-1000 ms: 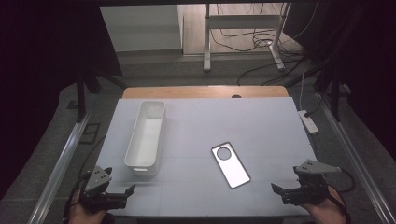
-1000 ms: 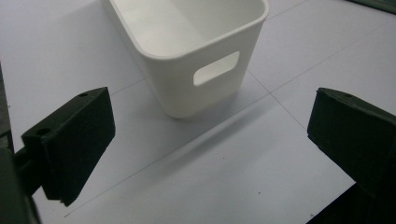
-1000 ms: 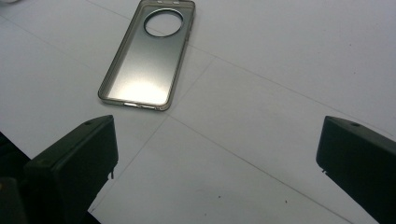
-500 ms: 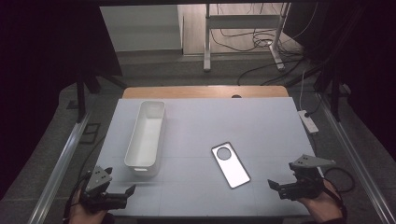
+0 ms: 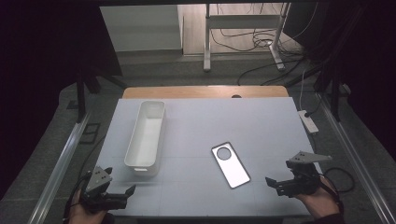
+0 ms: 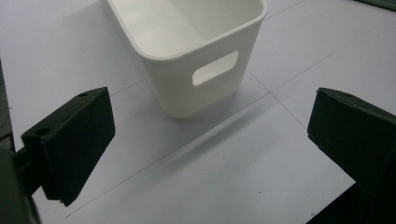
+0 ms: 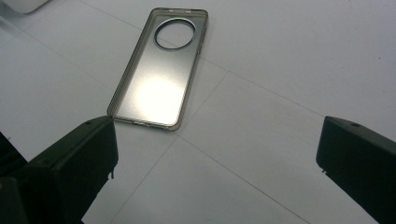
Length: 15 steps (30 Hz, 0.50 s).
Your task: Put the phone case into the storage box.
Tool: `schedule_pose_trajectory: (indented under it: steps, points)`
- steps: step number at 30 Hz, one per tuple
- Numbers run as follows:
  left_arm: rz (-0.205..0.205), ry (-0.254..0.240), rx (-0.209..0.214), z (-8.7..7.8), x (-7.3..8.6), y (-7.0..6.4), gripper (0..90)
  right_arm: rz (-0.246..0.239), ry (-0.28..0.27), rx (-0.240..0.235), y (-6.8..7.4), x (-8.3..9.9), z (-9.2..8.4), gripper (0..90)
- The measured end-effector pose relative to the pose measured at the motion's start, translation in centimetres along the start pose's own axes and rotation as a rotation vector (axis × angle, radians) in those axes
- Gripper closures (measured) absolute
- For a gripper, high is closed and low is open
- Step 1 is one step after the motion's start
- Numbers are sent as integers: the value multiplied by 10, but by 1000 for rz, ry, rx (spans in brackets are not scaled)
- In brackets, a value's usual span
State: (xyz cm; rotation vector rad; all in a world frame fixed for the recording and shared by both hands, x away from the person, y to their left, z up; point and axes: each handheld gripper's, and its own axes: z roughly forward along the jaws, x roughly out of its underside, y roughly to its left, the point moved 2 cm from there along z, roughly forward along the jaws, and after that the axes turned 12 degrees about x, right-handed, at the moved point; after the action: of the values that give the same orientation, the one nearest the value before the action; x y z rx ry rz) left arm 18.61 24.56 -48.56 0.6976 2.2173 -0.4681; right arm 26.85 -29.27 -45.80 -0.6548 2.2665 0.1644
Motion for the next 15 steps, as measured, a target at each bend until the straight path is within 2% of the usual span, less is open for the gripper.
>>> schedule_pose_trajectory:
  steps: [15]
  points:
    - [7,3,-1,0,0,-1,18,-17,8,-22,3,-10,11,0]
